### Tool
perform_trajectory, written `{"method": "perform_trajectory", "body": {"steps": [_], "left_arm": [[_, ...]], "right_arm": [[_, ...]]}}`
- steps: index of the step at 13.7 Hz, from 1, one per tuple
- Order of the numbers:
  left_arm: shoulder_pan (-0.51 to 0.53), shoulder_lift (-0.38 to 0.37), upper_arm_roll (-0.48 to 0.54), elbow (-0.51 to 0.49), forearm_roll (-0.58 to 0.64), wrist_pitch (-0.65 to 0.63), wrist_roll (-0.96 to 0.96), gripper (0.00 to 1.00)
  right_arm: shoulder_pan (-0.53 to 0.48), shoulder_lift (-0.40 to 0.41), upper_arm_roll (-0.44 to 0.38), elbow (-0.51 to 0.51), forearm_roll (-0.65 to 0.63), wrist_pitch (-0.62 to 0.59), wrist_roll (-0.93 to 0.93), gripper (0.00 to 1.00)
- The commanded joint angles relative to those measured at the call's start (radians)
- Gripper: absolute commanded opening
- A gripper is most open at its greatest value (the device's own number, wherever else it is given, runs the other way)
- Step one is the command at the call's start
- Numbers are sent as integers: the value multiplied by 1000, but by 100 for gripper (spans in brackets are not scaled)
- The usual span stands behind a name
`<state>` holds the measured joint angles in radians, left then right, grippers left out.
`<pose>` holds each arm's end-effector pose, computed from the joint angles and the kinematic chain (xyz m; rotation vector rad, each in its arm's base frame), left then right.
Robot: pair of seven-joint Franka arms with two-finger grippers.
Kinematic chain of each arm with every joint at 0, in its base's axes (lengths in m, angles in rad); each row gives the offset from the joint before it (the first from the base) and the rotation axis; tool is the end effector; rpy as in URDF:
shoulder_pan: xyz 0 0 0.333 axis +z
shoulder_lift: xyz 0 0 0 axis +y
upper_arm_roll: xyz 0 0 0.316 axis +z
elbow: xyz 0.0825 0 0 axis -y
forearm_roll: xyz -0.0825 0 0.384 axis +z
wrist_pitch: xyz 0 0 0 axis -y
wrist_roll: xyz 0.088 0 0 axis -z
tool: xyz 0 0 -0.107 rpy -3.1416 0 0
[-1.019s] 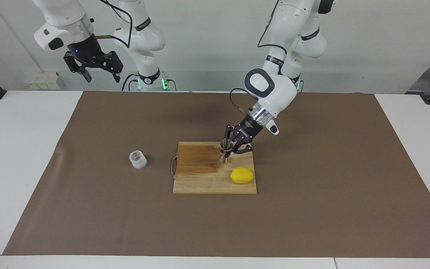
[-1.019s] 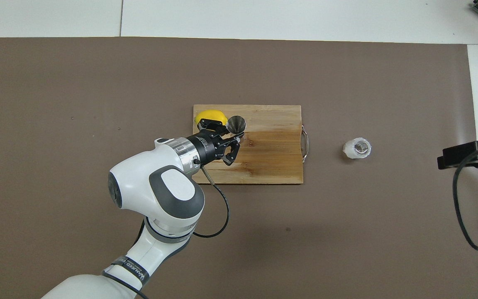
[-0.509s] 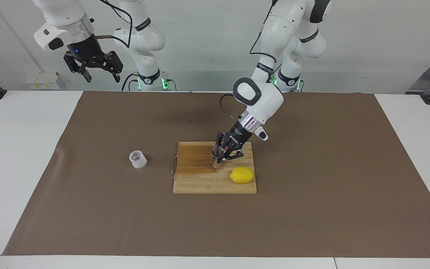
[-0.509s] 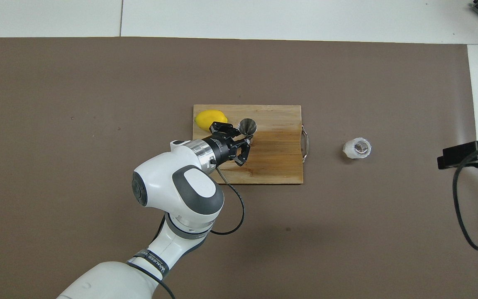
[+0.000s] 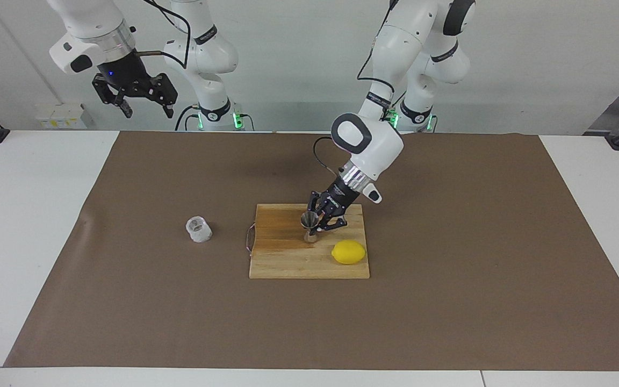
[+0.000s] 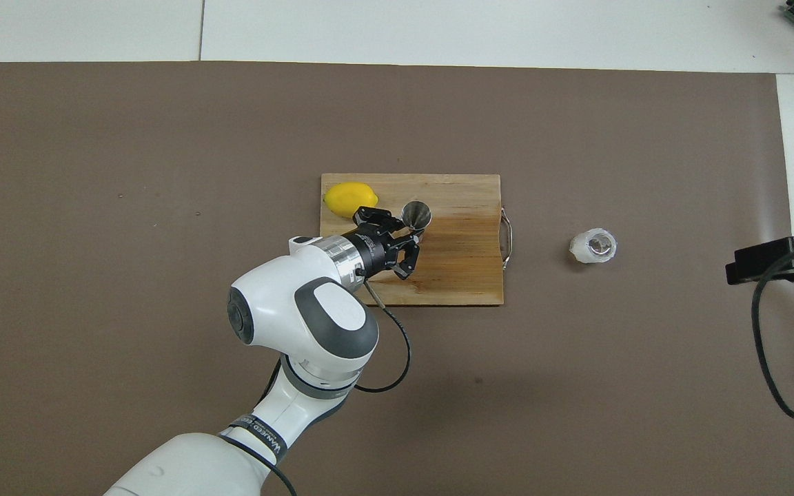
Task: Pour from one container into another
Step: 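Carry the metal cup over the wooden board and lower it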
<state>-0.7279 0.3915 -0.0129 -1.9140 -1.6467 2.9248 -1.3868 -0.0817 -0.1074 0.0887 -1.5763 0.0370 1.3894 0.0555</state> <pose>0.5042 -0.3754 0.3108 1.0604 2.0814 -0.5764 0.5011 0.0109 0.6633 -3.1136 0.0688 0.1258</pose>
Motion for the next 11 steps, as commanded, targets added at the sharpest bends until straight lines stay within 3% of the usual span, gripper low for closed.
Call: {"method": "perform_trajectory", "body": {"steps": [1,2,9,11], "left_arm": [[-22,10,10,20,-15,30,-4,40],[-22,10,10,20,-5,28,-1,99],[-13,-6,11,23,53,28,8,100],[-15,-31,11,1,54,27,90,100]], "right_arm": [[2,-14,11,-4,-12,-15,14,100],[0,-14,11,-4,-12,-13,14,100],[-1,-20,11,-16,-12,-15,-2,100],[-7,-32,9,-40,-11,-9,-109,100]]}}
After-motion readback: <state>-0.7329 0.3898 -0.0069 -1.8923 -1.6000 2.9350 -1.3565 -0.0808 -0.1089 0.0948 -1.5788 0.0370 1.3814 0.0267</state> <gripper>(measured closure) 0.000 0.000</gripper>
